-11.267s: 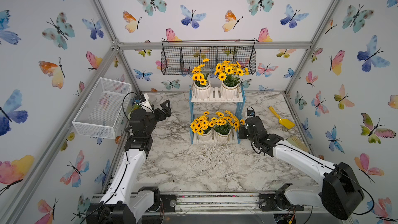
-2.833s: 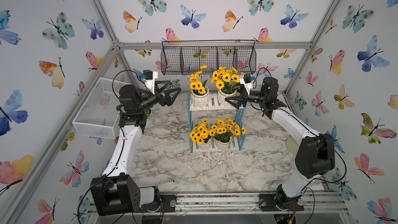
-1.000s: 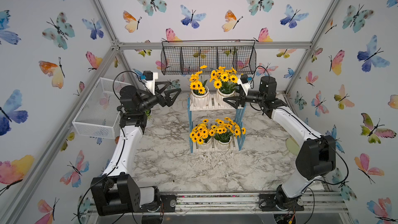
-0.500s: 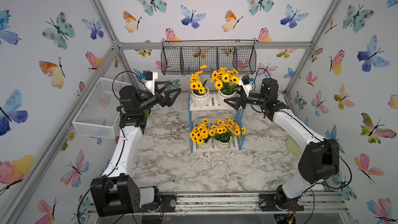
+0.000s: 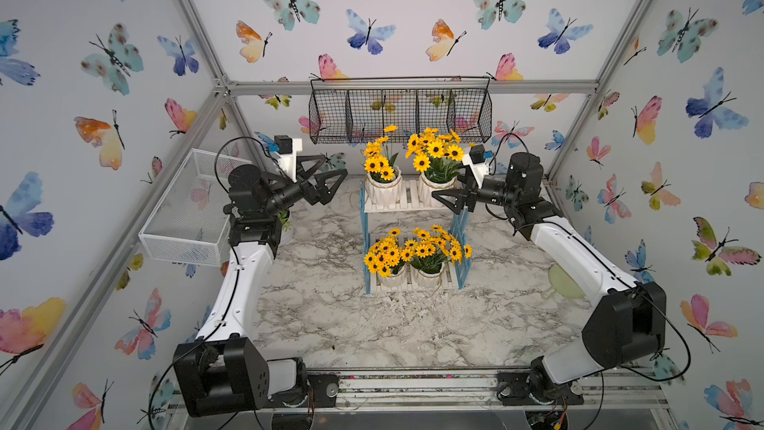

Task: Take the sunflower pots off the shelves
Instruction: Pick up the sunflower pot from the shelf, then place the sunflower pot at the center of the board.

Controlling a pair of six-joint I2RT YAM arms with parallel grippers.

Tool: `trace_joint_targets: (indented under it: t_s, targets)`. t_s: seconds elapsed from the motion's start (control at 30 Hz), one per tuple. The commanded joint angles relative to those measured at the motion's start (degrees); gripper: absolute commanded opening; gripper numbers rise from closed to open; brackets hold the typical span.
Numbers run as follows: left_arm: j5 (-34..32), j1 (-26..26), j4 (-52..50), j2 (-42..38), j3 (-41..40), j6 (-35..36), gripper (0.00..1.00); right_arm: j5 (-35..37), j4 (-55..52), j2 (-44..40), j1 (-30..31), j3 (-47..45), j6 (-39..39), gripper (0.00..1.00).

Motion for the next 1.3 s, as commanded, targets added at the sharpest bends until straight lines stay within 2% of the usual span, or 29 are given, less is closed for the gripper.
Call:
trace_joint_targets:
  t_s: [0.0, 0.43, 0.87, 1.27]
  targets:
    - [-0.6, 0.2, 1.7, -1.7, -0.6, -0.5, 0.99, 0.3, 4.6, -3.2, 0.7, 0.0, 0.8, 0.04]
    - [-0.3, 0.2, 4.2, -1.9, -1.6, -2.3, 0.99, 5.1, 1.5, -12.7, 6.0, -6.8, 0.0, 0.04]
    - [-0.7, 0.2, 4.4, -3.1, -1.7, -2.6, 0.99, 10.7, -1.0, -20.3, 14.9, -16.7, 0.9, 0.04]
    - [-0.2, 0.2, 5.4, -3.3, -1.3, -4.4, 0.99, 15.1, 3.3, -29.1, 21.6, -30.0, 5.4, 0.04]
